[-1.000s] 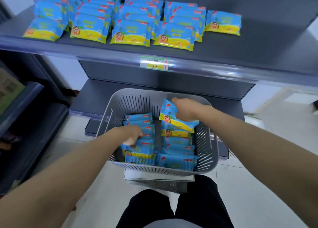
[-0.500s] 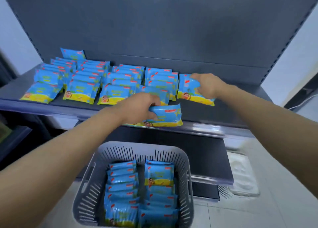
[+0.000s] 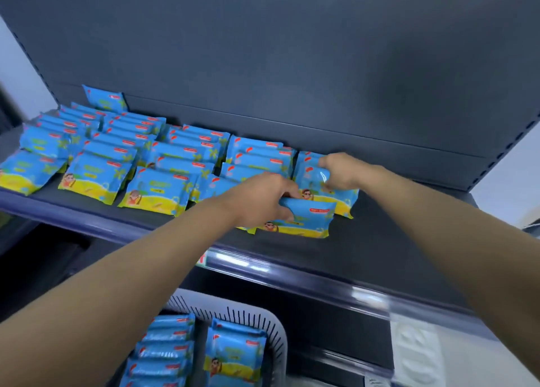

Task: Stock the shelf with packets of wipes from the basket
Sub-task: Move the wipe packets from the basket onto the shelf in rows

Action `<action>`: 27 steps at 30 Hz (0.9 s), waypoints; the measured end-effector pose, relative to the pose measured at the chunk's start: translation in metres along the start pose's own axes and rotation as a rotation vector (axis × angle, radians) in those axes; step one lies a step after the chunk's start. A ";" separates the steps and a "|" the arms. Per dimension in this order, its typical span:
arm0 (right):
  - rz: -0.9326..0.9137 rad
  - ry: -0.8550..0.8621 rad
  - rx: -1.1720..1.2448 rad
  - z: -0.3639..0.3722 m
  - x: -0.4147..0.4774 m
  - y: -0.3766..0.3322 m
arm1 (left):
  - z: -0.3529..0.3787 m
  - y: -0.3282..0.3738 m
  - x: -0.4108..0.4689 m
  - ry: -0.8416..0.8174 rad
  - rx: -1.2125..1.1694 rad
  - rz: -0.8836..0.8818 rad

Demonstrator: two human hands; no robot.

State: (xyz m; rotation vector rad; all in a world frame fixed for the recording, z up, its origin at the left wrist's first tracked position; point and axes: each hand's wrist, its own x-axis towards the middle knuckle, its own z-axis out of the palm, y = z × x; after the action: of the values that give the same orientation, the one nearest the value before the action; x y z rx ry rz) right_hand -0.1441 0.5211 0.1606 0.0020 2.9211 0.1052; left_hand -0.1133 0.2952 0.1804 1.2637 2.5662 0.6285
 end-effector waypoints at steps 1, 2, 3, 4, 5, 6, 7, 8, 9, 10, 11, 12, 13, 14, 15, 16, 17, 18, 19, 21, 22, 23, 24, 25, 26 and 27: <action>-0.011 0.005 0.002 -0.001 0.006 0.004 | 0.003 0.000 0.006 0.008 -0.020 -0.008; -0.016 0.010 0.013 -0.001 0.011 0.007 | 0.006 -0.001 0.012 0.011 -0.042 -0.015; -0.017 0.019 0.030 -0.002 0.015 0.011 | 0.010 -0.002 0.017 0.006 -0.054 -0.021; -0.014 0.030 0.054 -0.002 0.019 0.014 | 0.013 -0.002 0.023 -0.006 -0.055 -0.029; -0.008 0.043 0.086 -0.002 0.022 0.017 | 0.016 -0.003 0.029 -0.020 -0.045 -0.041; -0.008 0.057 0.122 -0.002 0.025 0.020 | 0.018 -0.003 0.036 -0.029 -0.030 -0.055; -0.012 0.069 0.156 -0.001 0.026 0.023 | 0.020 -0.003 0.042 -0.034 -0.017 -0.071; -0.020 0.078 0.190 0.000 0.027 0.026 | 0.021 -0.003 0.049 -0.036 -0.009 -0.085; -0.028 0.089 0.220 0.000 0.026 0.029 | 0.022 -0.002 0.056 -0.034 -0.003 -0.093; -0.037 0.105 0.245 0.001 0.025 0.032 | 0.022 -0.002 0.063 -0.028 0.004 -0.100; -0.042 0.131 0.272 0.001 0.022 0.036 | 0.023 -0.002 0.069 -0.020 0.018 -0.104; -0.039 0.169 0.311 0.002 0.019 0.041 | 0.024 -0.002 0.076 -0.014 0.039 -0.106; -0.030 0.218 0.358 0.001 0.015 0.044 | 0.025 -0.002 0.082 -0.010 0.066 -0.108; -0.018 0.271 0.404 -0.001 0.010 0.048 | 0.026 -0.002 0.089 -0.005 0.095 -0.114; -0.006 0.321 0.438 -0.003 0.004 0.050 | 0.027 -0.002 0.095 0.007 0.118 -0.119; 0.002 0.363 0.455 -0.005 -0.003 0.051 | 0.029 -0.001 0.101 0.027 0.135 -0.120; 0.006 0.397 0.458 -0.007 -0.009 0.050 | 0.032 -0.001 0.106 0.055 0.146 -0.117; 0.007 0.428 0.451 -0.008 -0.016 0.047 | 0.034 0.000 0.110 0.085 0.157 -0.111; 0.013 0.455 0.441 -0.008 -0.023 0.045 | 0.037 0.000 0.114 0.112 0.174 -0.101; 0.023 0.505 0.416 -0.006 -0.036 0.038 | 0.044 0.000 0.119 0.149 0.242 -0.082; 0.026 0.528 0.395 -0.006 -0.042 0.035 | 0.047 0.001 0.120 0.161 0.287 -0.079; 0.027 0.549 0.367 -0.006 -0.048 0.031 | 0.049 0.002 0.119 0.170 0.327 -0.078; 0.031 0.568 0.338 -0.006 -0.054 0.027 | 0.050 0.002 0.117 0.179 0.355 -0.077; 0.037 0.587 0.310 -0.007 -0.059 0.024 | 0.050 0.003 0.113 0.194 0.370 -0.073; 0.044 0.606 0.283 -0.009 -0.064 0.020 | 0.048 0.004 0.108 0.220 0.372 -0.062; 0.048 0.626 0.257 -0.011 -0.069 0.015 | 0.045 0.004 0.101 0.260 0.366 -0.045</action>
State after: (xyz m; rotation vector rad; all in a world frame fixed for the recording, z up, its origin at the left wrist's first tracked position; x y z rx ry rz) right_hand -0.0798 0.5350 0.1876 0.0977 3.5348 -0.3210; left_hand -0.1551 0.3902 0.1425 1.2953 3.0215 0.3410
